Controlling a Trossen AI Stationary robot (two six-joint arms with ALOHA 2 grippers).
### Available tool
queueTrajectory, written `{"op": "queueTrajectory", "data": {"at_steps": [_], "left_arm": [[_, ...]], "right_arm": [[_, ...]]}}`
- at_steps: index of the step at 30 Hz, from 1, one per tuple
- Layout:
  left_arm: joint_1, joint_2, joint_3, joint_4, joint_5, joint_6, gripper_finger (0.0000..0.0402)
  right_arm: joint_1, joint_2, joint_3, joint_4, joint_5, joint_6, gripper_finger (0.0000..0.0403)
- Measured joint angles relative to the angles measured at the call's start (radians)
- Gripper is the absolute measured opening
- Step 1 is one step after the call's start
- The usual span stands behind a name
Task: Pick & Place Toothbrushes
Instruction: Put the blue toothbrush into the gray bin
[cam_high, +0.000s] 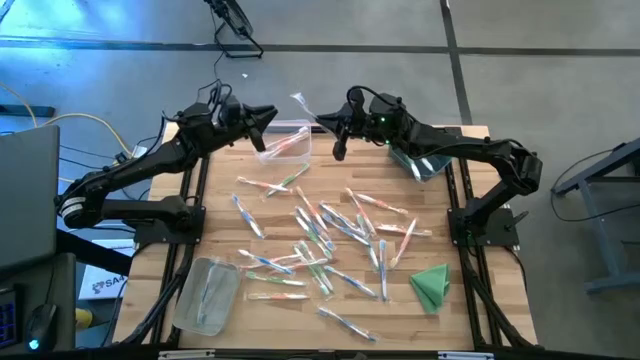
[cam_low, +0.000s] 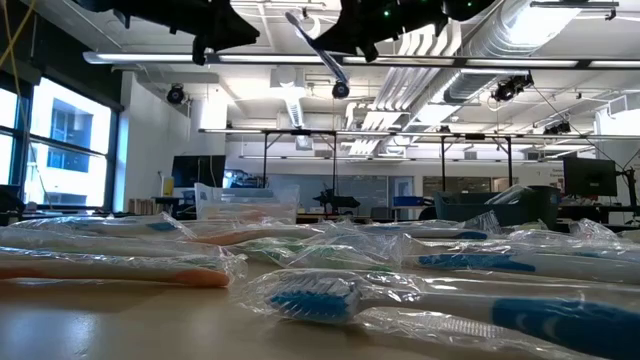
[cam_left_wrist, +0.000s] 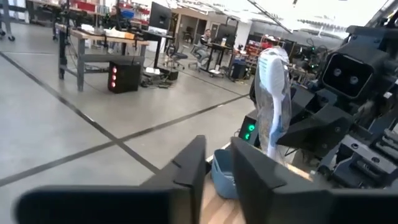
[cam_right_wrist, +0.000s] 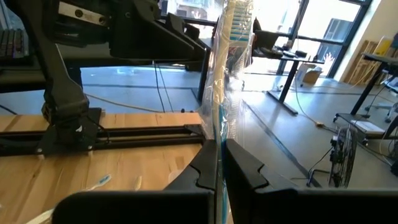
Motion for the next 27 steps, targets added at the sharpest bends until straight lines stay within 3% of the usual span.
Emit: {"op": "queueTrajectory", "data": {"at_steps": [4, 8, 27], "left_arm": [[0.000, 0.000, 0.000, 0.007, 0.001, -0.005, 0.0137], [0.000, 0.000, 0.000, 0.008, 0.008, -0.003, 0.0164], [0.000, 0.000, 0.000, 0.008, 0.011, -0.088, 0.0168]], "right_arm": [[0.000, 0.000, 0.000, 0.015, 0.001, -0.001, 0.0004], [0.000, 0.000, 0.000, 0.018, 0.002, -0.001, 0.0004], [0.000, 0.000, 0.000, 0.029, 0.003, -0.002, 0.0004]]}}
